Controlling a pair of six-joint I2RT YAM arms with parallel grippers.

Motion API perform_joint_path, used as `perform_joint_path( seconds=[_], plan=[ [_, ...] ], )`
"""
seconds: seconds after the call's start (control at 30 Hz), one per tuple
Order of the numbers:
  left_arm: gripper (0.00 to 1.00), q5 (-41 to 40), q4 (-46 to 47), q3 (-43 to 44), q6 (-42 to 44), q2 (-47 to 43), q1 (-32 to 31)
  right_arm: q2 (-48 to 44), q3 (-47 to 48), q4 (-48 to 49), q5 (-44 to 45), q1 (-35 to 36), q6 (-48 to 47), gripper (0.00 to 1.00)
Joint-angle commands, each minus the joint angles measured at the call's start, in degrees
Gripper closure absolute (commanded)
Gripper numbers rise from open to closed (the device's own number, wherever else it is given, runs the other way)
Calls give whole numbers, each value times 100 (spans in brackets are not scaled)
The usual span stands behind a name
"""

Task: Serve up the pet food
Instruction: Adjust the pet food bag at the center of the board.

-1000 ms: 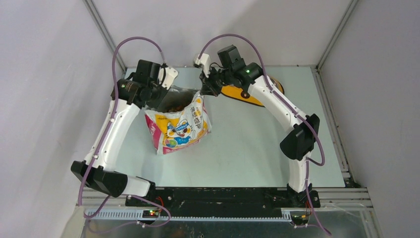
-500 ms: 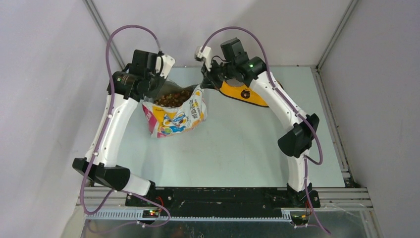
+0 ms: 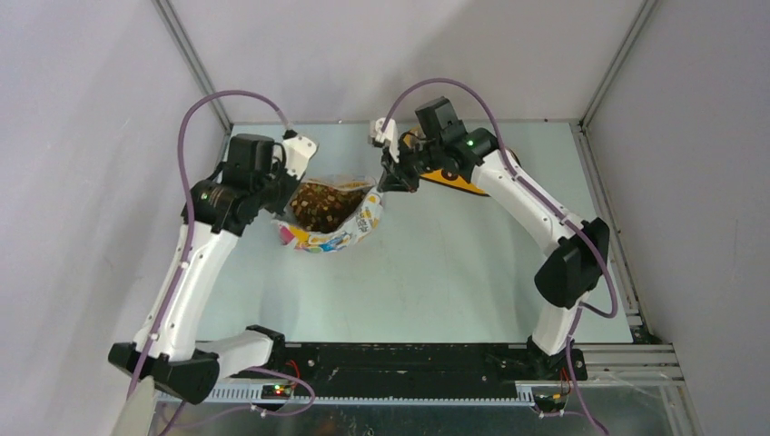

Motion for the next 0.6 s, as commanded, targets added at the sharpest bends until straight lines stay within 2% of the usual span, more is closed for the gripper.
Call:
perform_joint_path(
  seconds=[0.0,0.07,0.13,0.27,0.43,0.57],
  plan=[
    [100,193,540,136,95,-692,33,-478,-243,-4,-298,251,-274,89],
    [100,351,484,234,-15,-731,30,-532,-141,-7,-250,256,-164,83],
    [100,462,402,275,-82,-709,0,-572,-24,-49,-173,260,-53,69],
    [100,355,406,8,-170,-676,-205,-747,-118,82,79,289,154,56],
    [100,-704,757,-9,-391,-414,-314,-925,-370,485,790,223,502,45],
    [100,-1083,730,587,-639,126,-107,-972,-225,732,986,-132,1010,39]
  ],
)
